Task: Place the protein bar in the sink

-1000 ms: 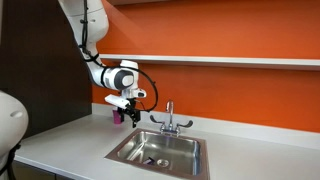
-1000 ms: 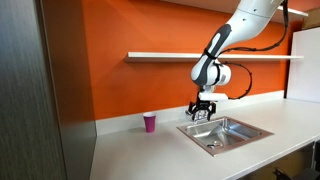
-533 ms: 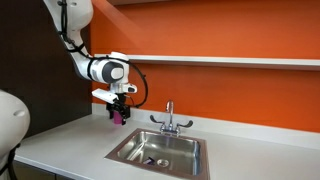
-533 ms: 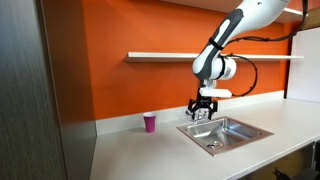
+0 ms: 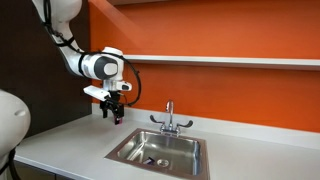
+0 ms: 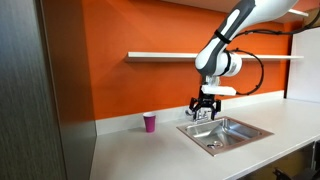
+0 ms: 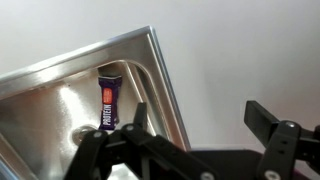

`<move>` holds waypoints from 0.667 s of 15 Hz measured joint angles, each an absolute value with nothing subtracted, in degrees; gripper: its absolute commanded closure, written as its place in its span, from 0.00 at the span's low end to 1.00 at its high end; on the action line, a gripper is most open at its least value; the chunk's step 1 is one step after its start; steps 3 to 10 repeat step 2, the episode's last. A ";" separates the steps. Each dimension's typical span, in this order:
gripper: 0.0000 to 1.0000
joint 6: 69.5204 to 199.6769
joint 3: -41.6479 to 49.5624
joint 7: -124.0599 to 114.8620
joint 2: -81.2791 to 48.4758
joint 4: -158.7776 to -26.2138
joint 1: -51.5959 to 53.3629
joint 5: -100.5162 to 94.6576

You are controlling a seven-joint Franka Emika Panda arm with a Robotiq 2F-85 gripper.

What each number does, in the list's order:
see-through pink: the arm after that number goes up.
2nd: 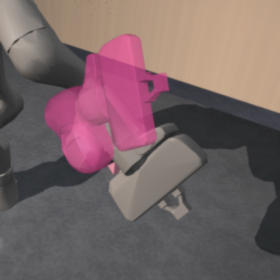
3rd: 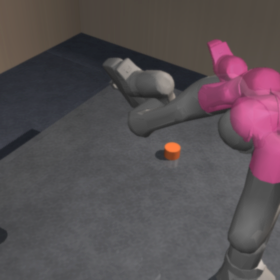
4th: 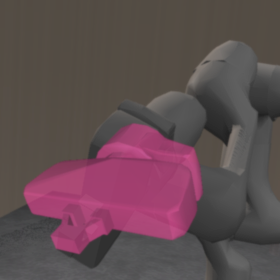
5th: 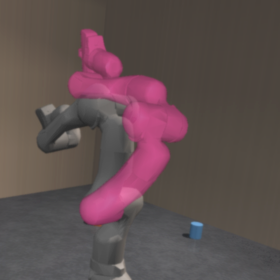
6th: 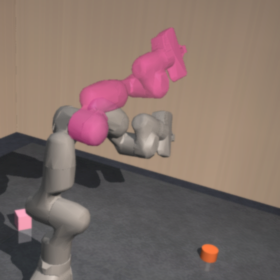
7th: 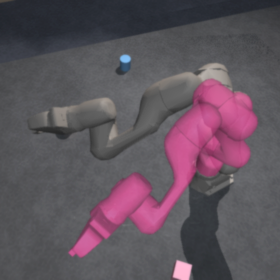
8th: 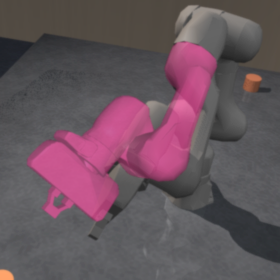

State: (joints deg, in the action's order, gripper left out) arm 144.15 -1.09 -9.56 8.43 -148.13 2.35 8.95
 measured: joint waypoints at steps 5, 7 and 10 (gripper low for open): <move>0.00 144.19 -1.08 -9.56 8.01 -148.10 2.35 8.95; 0.00 144.19 -1.08 -9.56 8.01 -148.10 2.35 8.95; 0.00 144.19 -1.08 -9.56 8.01 -148.10 2.35 8.95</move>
